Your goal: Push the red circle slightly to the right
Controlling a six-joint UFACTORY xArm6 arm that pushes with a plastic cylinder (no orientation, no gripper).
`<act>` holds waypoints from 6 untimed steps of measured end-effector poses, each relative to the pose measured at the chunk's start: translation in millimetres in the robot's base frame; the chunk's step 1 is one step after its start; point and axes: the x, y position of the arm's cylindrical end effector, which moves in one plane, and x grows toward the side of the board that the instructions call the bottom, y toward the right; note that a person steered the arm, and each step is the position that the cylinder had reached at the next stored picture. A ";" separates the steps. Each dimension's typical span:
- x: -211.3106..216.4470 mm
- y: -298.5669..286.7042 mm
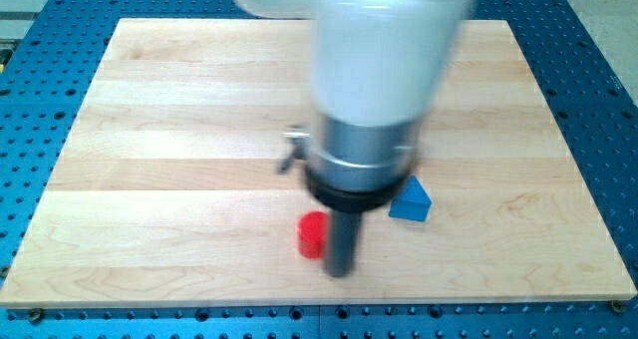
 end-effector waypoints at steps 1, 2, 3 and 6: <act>-45.7 -64.2; -91.4 -79.9; -146.1 -97.6; -161.3 -131.9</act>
